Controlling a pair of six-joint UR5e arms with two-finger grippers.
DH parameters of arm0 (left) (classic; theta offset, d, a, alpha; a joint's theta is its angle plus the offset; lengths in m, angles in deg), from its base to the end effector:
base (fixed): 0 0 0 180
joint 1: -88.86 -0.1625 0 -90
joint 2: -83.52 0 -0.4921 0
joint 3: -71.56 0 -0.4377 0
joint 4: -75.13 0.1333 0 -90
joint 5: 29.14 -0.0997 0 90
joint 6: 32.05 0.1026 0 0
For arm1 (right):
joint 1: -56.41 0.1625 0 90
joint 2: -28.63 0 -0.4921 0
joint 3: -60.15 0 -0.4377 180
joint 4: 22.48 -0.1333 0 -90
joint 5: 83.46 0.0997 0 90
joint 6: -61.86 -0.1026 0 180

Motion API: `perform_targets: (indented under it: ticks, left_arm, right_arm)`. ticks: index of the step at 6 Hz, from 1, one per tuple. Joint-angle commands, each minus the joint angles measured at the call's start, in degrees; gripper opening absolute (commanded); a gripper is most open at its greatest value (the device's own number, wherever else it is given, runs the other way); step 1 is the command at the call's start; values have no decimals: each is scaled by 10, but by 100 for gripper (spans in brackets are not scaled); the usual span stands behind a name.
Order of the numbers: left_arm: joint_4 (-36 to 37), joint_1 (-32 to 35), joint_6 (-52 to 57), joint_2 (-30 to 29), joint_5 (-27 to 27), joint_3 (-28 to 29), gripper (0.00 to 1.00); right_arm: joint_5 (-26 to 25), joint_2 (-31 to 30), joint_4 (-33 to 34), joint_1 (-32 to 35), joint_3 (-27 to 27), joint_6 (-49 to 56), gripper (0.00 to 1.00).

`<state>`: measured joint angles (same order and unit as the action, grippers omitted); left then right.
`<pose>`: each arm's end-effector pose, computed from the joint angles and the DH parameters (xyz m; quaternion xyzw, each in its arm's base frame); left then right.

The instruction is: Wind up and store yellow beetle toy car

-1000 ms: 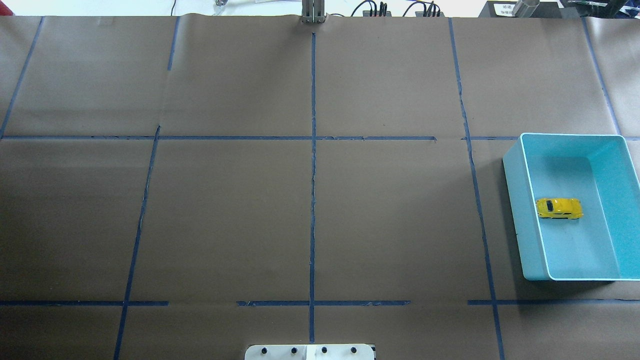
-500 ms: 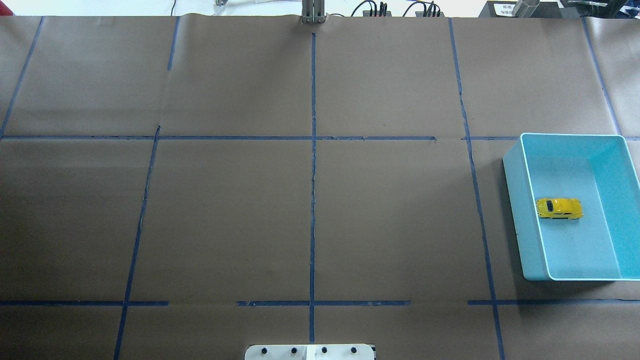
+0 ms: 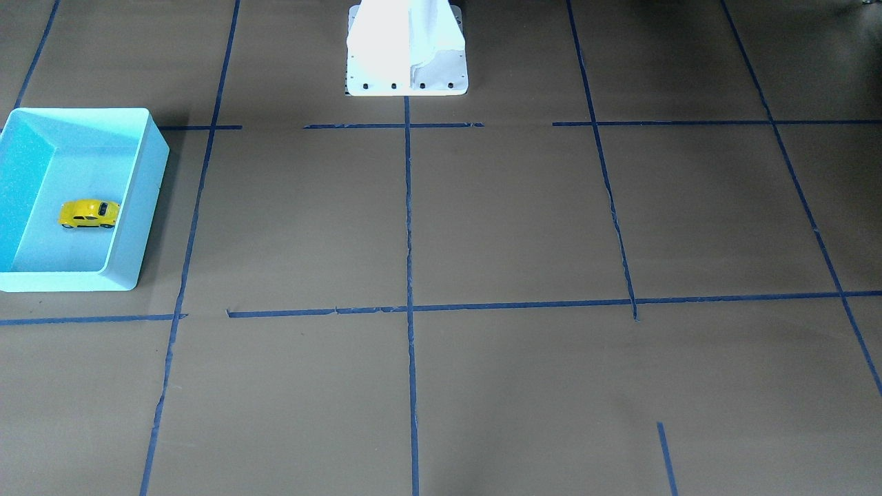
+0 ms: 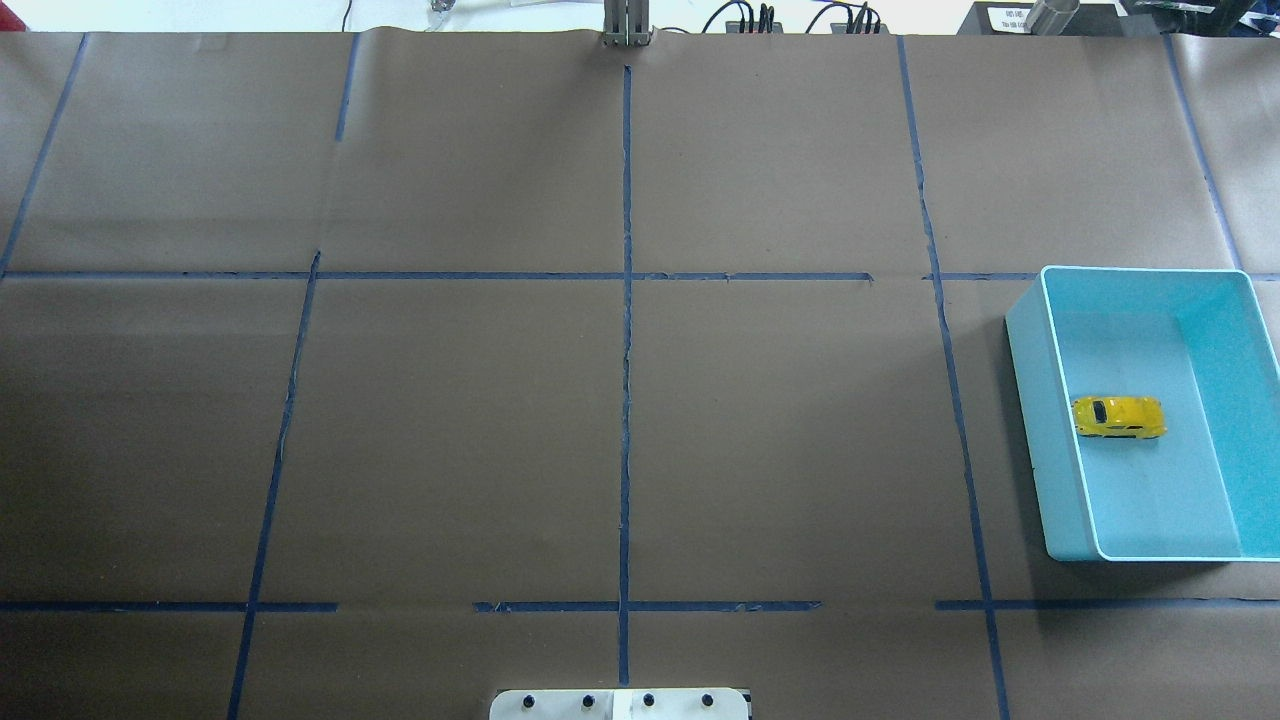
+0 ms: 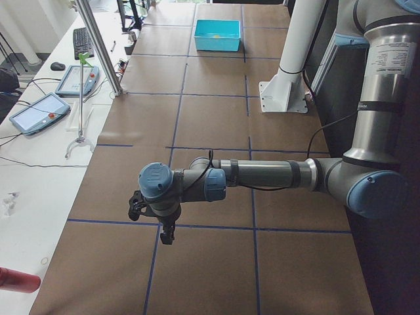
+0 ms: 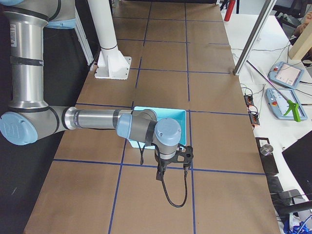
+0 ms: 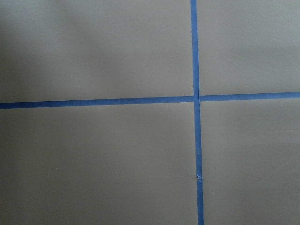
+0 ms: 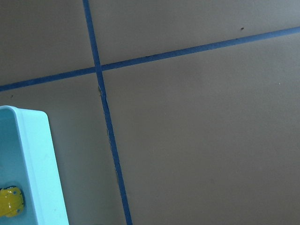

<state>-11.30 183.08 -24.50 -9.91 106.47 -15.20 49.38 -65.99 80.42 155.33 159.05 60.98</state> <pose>-0.1012 -0.5565 0.7298 0.0127 0.3882 0.0153 0.9214 0.1378 -0.4684 0.7097 -0.0443 -0.3682 0.1066 0.9226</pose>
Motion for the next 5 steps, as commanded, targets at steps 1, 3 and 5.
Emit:
perform_targets:
  ticks: [1,3,5]
  left_arm:
    - [-1,0,0,0,0,0,100]
    - [-5,-1,-15,-2,0,2,100]
    - [-6,0,-38,-1,1,0,100]
  right_arm:
    - [-3,-3,1,0,29,-41,100]
    - [0,-55,3,-7,51,-13,100]
    - [-3,-65,5,-7,48,38,100]
